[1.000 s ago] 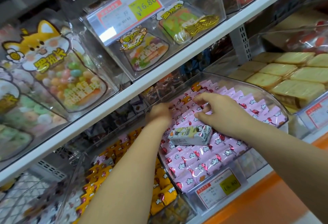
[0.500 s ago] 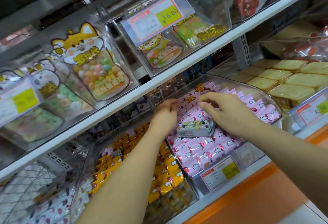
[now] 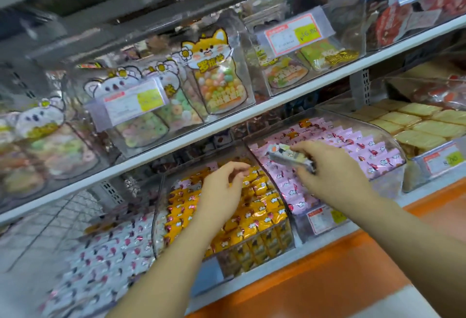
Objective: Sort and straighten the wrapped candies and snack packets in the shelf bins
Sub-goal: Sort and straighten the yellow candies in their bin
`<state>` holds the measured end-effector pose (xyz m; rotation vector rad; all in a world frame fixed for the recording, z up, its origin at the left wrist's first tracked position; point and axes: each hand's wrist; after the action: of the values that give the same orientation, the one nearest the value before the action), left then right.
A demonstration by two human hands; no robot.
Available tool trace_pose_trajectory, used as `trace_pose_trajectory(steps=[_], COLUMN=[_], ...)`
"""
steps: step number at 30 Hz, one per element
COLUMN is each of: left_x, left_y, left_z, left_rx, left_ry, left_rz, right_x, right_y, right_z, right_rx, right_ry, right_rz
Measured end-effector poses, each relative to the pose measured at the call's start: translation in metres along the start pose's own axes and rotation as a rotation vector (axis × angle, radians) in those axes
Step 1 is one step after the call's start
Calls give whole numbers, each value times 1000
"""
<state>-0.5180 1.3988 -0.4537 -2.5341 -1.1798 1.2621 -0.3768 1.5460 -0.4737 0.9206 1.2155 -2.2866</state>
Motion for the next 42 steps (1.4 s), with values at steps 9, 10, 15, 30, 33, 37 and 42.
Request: trace_pose_trajectory(steps=[9,10,15,30,33,37,42], left_x=[-68,-75,-97,-142,-157,-176,-189], left_y=[57,61,83,122,132,145,153], left_z=[37,41,66,108,118,129,147], left_rx=[35,17,-98,-327,-372,-398,-413], left_ry=[-169,-172,-111,359,485,561,767], left_rz=[-105,-129,-223,-351,-328,-354,-549], right_x=[28,32,54,102,109,117,119], right_y=[34,35,33,59,62,63,52], right_z=[66,72,109,218,231,255,270], right_rx=[-105,-112,-149,-349,-380,-450,-336], right_ry=[-143,-154,-198,-285,-257,-236,-300], right_rz=[94,102,145,290,320,357,368])
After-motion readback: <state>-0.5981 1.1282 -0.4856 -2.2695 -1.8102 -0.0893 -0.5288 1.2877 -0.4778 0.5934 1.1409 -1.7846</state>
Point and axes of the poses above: each hand's wrist, its own y-axis away from the middle knuckle, its own x-axis out of the palm, z = x × y, and after that the axes turned 11 degrees about y, right-handed
